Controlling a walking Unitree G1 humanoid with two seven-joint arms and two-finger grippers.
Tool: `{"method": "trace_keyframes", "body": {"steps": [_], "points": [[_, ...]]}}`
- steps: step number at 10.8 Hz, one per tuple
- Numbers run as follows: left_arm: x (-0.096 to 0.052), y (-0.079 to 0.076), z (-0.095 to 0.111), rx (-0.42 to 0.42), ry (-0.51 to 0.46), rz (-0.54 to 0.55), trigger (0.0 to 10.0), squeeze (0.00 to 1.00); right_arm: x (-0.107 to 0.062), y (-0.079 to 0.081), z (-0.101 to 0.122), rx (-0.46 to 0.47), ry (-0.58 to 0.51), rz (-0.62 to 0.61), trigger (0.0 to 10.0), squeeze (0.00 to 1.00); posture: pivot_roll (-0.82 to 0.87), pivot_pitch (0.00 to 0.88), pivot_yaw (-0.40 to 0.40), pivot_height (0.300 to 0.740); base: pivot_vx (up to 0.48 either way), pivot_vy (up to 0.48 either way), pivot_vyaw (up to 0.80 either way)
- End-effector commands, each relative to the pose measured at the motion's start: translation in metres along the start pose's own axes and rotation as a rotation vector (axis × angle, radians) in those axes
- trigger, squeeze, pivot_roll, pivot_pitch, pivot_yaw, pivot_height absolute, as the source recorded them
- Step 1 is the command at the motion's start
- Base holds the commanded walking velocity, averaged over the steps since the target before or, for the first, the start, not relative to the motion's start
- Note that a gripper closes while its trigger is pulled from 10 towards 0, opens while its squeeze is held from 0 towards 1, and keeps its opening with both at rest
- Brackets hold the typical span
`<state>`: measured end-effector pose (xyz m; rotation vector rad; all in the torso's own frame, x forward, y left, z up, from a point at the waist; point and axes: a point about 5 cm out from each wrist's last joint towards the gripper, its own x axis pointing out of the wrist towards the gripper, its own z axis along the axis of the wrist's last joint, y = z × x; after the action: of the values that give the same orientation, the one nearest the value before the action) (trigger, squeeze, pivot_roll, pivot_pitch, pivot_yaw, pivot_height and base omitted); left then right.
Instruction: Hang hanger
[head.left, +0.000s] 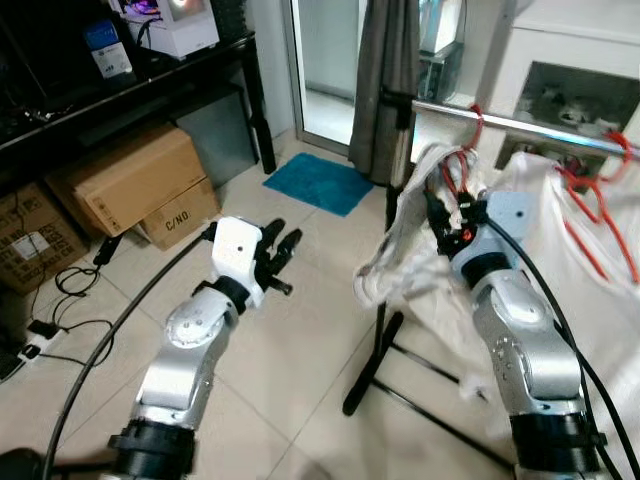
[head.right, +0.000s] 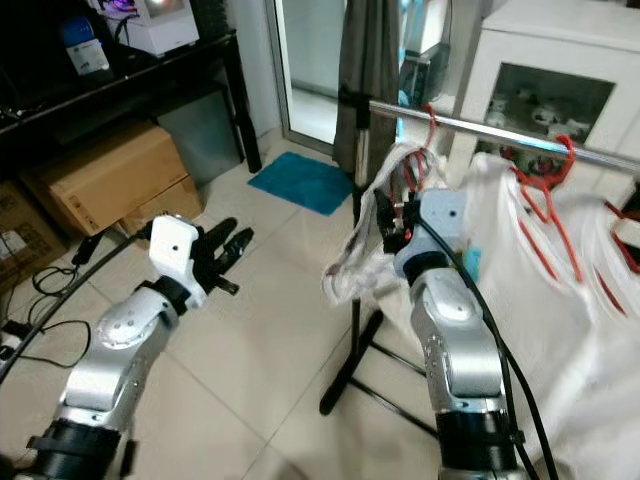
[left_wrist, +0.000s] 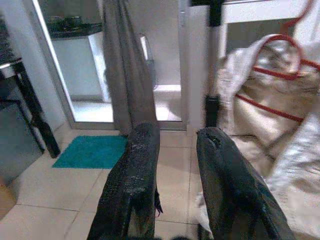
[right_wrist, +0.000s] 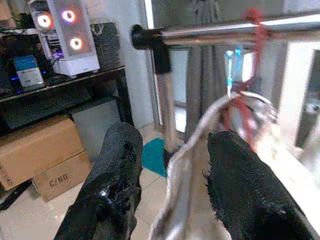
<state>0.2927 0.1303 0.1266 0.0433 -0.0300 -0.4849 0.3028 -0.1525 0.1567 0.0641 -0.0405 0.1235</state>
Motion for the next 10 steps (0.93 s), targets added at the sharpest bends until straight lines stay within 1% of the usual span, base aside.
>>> {"method": "trace_keyframes", "body": {"steps": [1,2,3,4,5,6,7,8,9,10], "points": [[-0.005,0.009,0.002,0.018,0.000,0.015,10.0,0.00,0.004,0.009,0.007,-0.019,-0.030,0.037,10.0,0.00,-0.06,0.000,0.070,0.740,0.409,0.000,0.00],[-0.005,0.007,0.001,0.019,0.009,-0.005,10.0,0.00,0.006,0.007,0.012,-0.058,-0.039,0.030,10.0,0.00,-0.06,0.000,0.069,0.740,0.405,0.000,0.00],[-0.008,0.001,-0.001,0.017,0.032,-0.094,10.0,0.00,0.013,-0.006,0.018,-0.077,-0.014,-0.027,10.0,0.25,-0.06,0.000,0.066,0.740,0.000,0.000,0.00],[-0.008,-0.001,0.001,0.009,0.027,-0.141,10.0,0.00,0.017,-0.015,0.020,-0.088,0.021,-0.062,10.0,1.00,-0.06,0.000,0.061,0.740,0.000,0.000,0.00],[-0.010,-0.003,0.004,0.010,0.026,-0.202,10.0,0.00,0.020,-0.025,0.026,-0.122,0.045,-0.086,10.0,1.00,-0.05,0.000,0.054,0.740,0.000,0.000,0.00],[-0.013,-0.006,0.005,0.016,0.045,-0.284,10.0,0.00,0.021,-0.032,0.034,-0.155,0.059,-0.093,10.0,1.00,-0.05,0.000,0.046,0.740,0.000,0.000,0.00],[-0.015,-0.008,0.004,0.020,0.063,-0.329,10.0,0.00,0.021,-0.035,0.037,-0.169,0.075,-0.090,10.0,1.00,-0.05,0.000,0.041,0.740,0.000,0.000,0.00],[-0.016,-0.010,0.006,0.028,0.081,-0.394,10.0,0.00,0.017,-0.038,0.040,-0.177,0.114,-0.081,10.0,1.00,-0.06,0.000,0.041,0.740,0.000,0.000,0.00],[-0.015,-0.011,0.008,0.028,0.089,-0.424,10.0,0.00,0.014,-0.041,0.039,-0.178,0.150,-0.083,10.0,1.00,-0.06,0.000,0.043,0.740,0.000,0.000,0.00],[-0.015,-0.012,0.010,0.031,0.096,-0.453,10.0,0.00,0.010,-0.049,0.039,-0.163,0.192,-0.117,10.0,1.00,-0.06,0.000,0.044,0.740,0.000,0.000,0.00]]}}
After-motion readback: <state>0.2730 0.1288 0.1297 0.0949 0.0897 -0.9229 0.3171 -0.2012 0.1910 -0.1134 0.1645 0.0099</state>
